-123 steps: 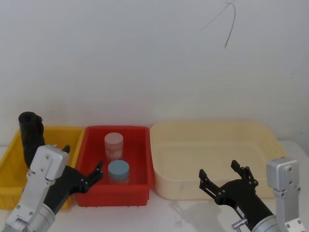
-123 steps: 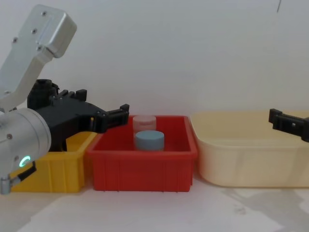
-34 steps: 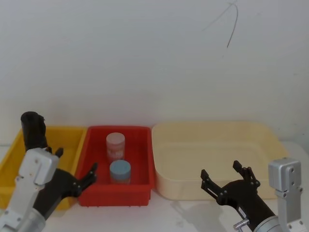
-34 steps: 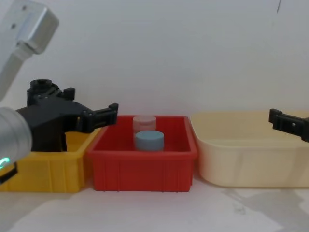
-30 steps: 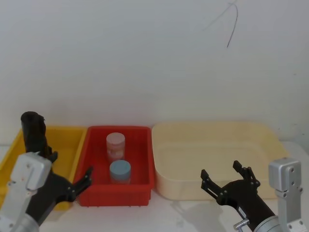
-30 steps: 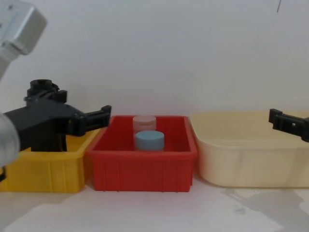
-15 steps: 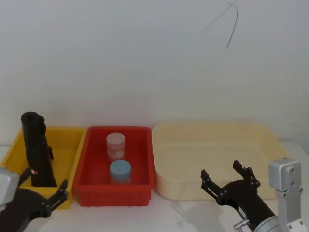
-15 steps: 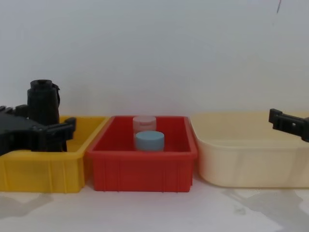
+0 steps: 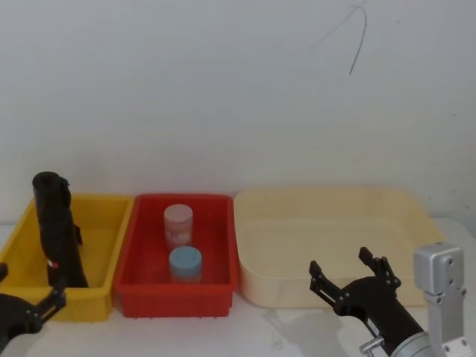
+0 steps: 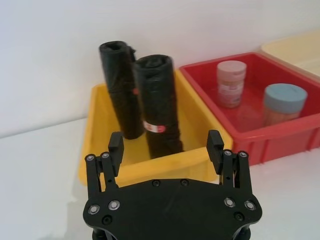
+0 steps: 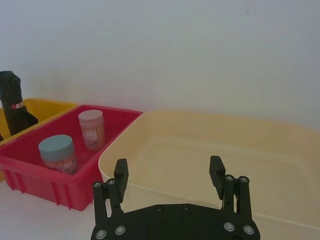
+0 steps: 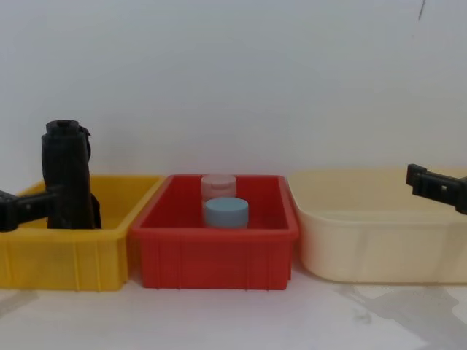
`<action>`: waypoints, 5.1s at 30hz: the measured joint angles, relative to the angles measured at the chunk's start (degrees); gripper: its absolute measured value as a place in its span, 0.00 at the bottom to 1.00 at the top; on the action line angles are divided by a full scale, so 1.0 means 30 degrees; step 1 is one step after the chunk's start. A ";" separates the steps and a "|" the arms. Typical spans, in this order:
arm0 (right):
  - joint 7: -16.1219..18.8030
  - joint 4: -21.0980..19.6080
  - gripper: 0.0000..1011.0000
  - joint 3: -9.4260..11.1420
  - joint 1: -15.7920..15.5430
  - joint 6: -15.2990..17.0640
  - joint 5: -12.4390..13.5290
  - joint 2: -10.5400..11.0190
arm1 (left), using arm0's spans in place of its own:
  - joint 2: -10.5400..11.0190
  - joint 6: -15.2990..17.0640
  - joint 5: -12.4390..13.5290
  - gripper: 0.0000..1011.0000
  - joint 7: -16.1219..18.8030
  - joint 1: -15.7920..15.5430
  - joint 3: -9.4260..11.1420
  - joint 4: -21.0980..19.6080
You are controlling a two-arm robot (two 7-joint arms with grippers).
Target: Pick up the garbage bag with the one hand and transfer it to the other hand.
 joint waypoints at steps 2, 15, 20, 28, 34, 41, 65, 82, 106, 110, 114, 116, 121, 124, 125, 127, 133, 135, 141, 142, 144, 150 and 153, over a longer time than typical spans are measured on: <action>0.0001 0.0000 0.99 0.0000 0.0000 -0.0001 0.0000 0.0000 | -0.0018 0.0057 -0.0114 0.99 -0.0039 -0.0139 -0.0146 0.0198; 0.0001 0.0000 0.99 0.0000 0.0000 -0.0001 0.0001 0.0000 | -0.0107 0.0380 -0.0642 0.99 -0.1035 -0.1514 -0.0518 0.1598; 0.0001 0.0000 0.99 0.0000 0.0000 0.0000 0.0000 0.0000 | -0.0105 0.0476 -0.0757 0.99 -0.1584 -0.2130 -0.0491 0.2077; 0.0001 0.0000 0.99 0.0000 0.0000 -0.0001 0.0000 0.0000 | -0.0142 0.0545 -0.0619 0.99 -0.2402 -0.3293 -0.0155 0.2988; 0.0001 0.0000 0.99 0.0001 0.0000 -0.0001 0.0000 0.0000 | -0.0231 0.0543 -0.0309 0.99 -0.3000 -0.4246 0.0222 0.3948; 0.0001 0.0000 0.99 0.0000 0.0000 0.0000 0.0000 0.0001 | -0.0446 0.0477 -0.0064 0.99 -0.3842 -0.5429 0.0700 0.5343; 0.0001 0.0000 0.99 0.0000 0.0001 -0.0001 0.0000 0.0000 | -0.1168 0.0004 0.0608 0.81 -0.6568 -0.8372 0.2143 0.8751; 0.0001 0.0000 0.99 0.0001 0.0001 -0.0001 0.0000 0.0001 | -0.1296 -0.0070 0.0720 0.43 -0.7006 -0.8850 0.2385 0.9269; 0.1619 -0.0096 0.99 -0.0040 0.2564 0.2350 0.0025 0.0655 | -0.0874 0.0723 0.0198 0.36 -0.8065 -0.9133 0.1949 0.7561; 0.2271 -0.0237 0.99 -0.0022 0.3123 0.2898 0.0270 0.0891 | -0.0670 0.1025 -0.0101 0.36 -0.8411 -0.9294 0.1815 0.6936; 0.2977 -0.0350 0.99 -0.0023 0.3630 0.3346 0.0534 0.1174 | -0.0508 0.1350 -0.0421 0.36 -0.8737 -0.9480 0.1691 0.6389; 0.3389 -0.0415 0.99 -0.0056 0.3895 0.3567 0.0694 0.1389 | -0.0427 0.1553 -0.0656 0.36 -0.8940 -0.9605 0.1617 0.6069; 0.4211 -0.0531 0.99 -0.0165 0.4275 0.3977 0.1036 0.1778 | -0.0335 0.1906 -0.1139 0.36 -0.9342 -0.9833 0.1520 0.5602; 0.4628 -0.0593 0.99 -0.0238 0.4410 0.4306 0.1257 0.1991 | -0.0311 0.2146 -0.1533 0.36 -0.9689 -0.9998 0.1498 0.5348; 0.4771 -0.0618 0.99 -0.0271 0.4449 0.4475 0.1362 0.2066 | -0.0310 0.2198 -0.1622 0.36 -0.9770 -1.0036 0.1497 0.5300; 0.4920 -0.0651 0.99 -0.0295 0.4464 0.4699 0.1502 0.2133 | -0.0322 0.2375 -0.1950 0.36 -1.0064 -1.0156 0.1499 0.5174; 0.5261 -0.0792 0.99 -0.0378 0.4429 0.5554 0.2007 0.2336 | -0.0452 0.2806 -0.2798 0.36 -1.1008 -1.0489 0.1685 0.5039; 0.5443 -0.0862 0.99 -0.0422 0.4334 0.5980 0.2307 0.2440 | -0.0527 0.2927 -0.3093 0.36 -1.1369 -1.0638 0.1805 0.5039; 0.5821 -0.0909 0.99 -0.0477 0.4167 0.6543 0.2870 0.2564 | -0.0762 0.3108 -0.3834 0.36 -1.2543 -1.1054 0.2231 0.5240; 0.5933 -0.0910 0.99 -0.0492 0.4125 0.6669 0.3054 0.2581 | -0.0796 0.3109 -0.3900 0.36 -1.2685 -1.1111 0.2299 0.5289; 0.6035 -0.0911 0.99 -0.0507 0.4077 0.6768 0.3202 0.2598 | -0.0931 0.3108 -0.4081 0.36 -1.3127 -1.1321 0.2534 0.5476; 0.6491 -0.0892 0.99 -0.0617 0.3954 0.7052 0.3766 0.2645 | -0.1286 0.2952 -0.4396 0.36 -1.4122 -1.1823 0.3126 0.5963; 0.6669 -0.0871 0.99 -0.0675 0.3908 0.7062 0.3974 0.2648 | -0.1546 0.2733 -0.4539 0.36 -1.4738 -1.2173 0.3539 0.6299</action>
